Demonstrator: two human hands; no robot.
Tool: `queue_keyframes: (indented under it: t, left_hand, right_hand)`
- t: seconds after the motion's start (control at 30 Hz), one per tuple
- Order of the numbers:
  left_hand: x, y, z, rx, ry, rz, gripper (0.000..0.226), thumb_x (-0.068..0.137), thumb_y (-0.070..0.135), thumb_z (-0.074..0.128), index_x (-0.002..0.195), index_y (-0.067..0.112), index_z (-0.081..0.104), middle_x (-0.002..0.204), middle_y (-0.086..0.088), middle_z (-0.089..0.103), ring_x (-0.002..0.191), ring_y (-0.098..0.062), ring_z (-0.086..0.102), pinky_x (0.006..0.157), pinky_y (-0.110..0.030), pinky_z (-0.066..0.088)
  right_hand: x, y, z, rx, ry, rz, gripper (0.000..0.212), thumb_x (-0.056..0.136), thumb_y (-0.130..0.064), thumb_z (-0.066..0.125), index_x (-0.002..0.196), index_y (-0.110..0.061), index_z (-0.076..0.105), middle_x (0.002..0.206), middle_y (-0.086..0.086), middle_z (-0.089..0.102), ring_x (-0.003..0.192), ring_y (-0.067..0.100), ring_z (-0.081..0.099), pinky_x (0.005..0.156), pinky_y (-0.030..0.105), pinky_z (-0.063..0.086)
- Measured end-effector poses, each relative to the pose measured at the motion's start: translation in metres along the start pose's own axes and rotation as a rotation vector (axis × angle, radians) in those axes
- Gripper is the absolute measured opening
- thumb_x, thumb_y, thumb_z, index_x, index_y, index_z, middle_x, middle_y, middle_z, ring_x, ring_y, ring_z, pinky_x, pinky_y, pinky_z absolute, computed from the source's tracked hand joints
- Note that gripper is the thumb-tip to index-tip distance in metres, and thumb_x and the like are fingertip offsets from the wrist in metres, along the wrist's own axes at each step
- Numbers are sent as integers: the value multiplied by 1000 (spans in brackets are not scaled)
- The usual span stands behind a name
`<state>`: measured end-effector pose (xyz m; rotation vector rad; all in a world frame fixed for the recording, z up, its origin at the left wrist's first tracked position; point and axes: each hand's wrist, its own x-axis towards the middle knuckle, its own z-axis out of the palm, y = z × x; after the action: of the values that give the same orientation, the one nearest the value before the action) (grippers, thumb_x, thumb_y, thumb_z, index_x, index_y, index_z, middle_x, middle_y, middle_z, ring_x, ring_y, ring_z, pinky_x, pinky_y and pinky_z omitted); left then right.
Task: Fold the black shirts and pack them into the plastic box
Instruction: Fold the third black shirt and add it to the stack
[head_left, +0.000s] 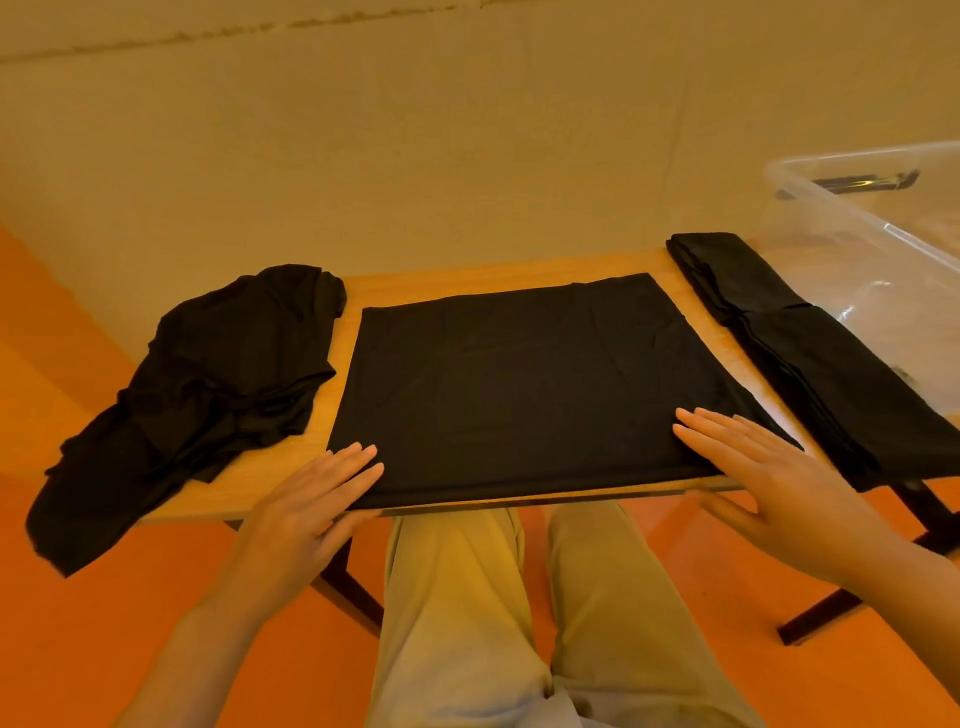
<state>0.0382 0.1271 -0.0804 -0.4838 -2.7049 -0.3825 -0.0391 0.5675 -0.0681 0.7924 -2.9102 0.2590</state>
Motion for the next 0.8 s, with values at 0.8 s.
queue_keyframes:
  t: [0.8]
  left_hand:
    - [8,-14,-35,-466,135,-493,31,86,16,67,91,45,74,93,30,67,94,7,60,79,-23,47]
  right_hand:
    - [-10,41,-42,292,108,44,49,84,-68,40,109,-34,64,96,-16,68,86,0,65,88,14,47]
